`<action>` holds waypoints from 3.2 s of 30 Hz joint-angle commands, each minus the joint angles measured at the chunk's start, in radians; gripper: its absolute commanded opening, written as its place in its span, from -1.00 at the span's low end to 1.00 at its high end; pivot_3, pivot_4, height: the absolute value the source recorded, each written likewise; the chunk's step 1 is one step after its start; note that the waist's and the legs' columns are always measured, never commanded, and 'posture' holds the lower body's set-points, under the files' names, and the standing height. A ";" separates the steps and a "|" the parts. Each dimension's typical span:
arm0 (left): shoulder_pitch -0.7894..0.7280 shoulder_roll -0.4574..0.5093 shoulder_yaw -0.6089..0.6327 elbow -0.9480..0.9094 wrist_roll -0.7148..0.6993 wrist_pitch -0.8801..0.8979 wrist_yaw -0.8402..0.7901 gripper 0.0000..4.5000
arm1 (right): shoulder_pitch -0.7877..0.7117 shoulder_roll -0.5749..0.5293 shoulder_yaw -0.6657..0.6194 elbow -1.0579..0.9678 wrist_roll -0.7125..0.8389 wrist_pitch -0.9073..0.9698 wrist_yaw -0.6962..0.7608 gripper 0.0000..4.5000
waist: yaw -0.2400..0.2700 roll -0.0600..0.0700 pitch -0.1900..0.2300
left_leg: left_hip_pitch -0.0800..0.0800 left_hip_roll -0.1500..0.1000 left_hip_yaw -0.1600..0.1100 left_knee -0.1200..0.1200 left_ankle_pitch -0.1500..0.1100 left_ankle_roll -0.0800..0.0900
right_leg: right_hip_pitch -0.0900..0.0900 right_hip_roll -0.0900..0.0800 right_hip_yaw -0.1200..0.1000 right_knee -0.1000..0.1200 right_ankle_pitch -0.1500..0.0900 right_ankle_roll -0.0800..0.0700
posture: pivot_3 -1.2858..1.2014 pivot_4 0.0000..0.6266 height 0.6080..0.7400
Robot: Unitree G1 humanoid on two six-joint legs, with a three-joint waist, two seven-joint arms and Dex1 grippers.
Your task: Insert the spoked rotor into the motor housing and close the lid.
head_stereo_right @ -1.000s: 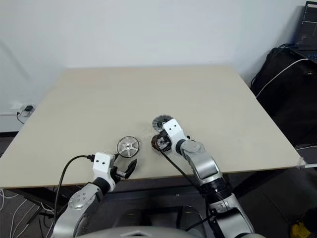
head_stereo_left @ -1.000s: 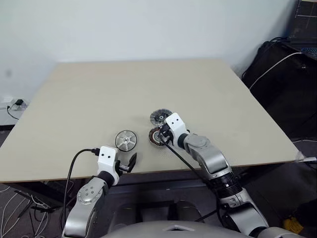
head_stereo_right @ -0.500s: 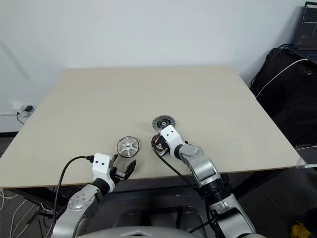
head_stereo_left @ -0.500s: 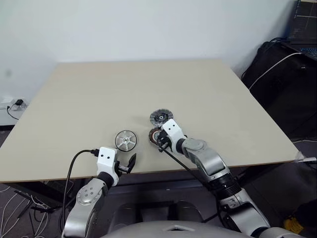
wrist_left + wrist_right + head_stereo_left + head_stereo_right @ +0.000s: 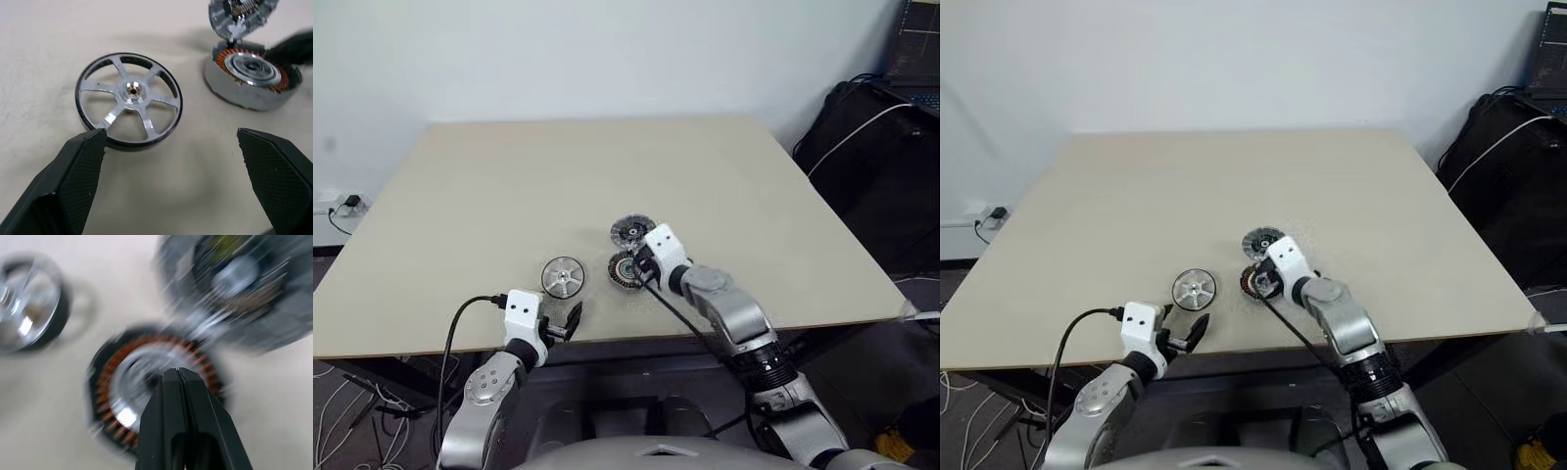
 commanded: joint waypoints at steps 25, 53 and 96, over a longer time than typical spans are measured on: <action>-0.002 -0.003 0.006 -0.026 -0.006 -0.021 0.006 1.00 | -0.033 0.031 0.026 0.188 -0.039 -0.074 -0.022 -0.99 | -0.005 0.000 0.000 | 0.000 0.000 0.001 -0.001 0.000 0.000 | 0.000 0.000 0.000 0.000 0.000 0.000 | 0.03 -1.00 1.00; -0.007 -0.004 0.009 -0.020 -0.007 -0.021 0.004 1.00 | 0.022 0.020 0.066 0.169 -0.041 -0.084 0.013 -0.99 | -0.003 0.001 0.000 | 0.001 0.000 0.001 -0.001 0.000 0.000 | 0.000 0.000 0.000 0.000 0.000 0.000 | 0.03 -1.00 1.00; -0.322 -0.124 0.327 0.287 -0.455 0.285 0.043 1.00 | 0.118 -0.034 -0.065 -0.281 0.082 0.037 -0.026 -0.99 | -0.002 -0.008 -0.001 | 0.000 -0.001 0.000 -0.001 0.001 0.000 | 0.005 0.001 0.000 0.000 0.000 0.000 | 0.03 -1.00 1.00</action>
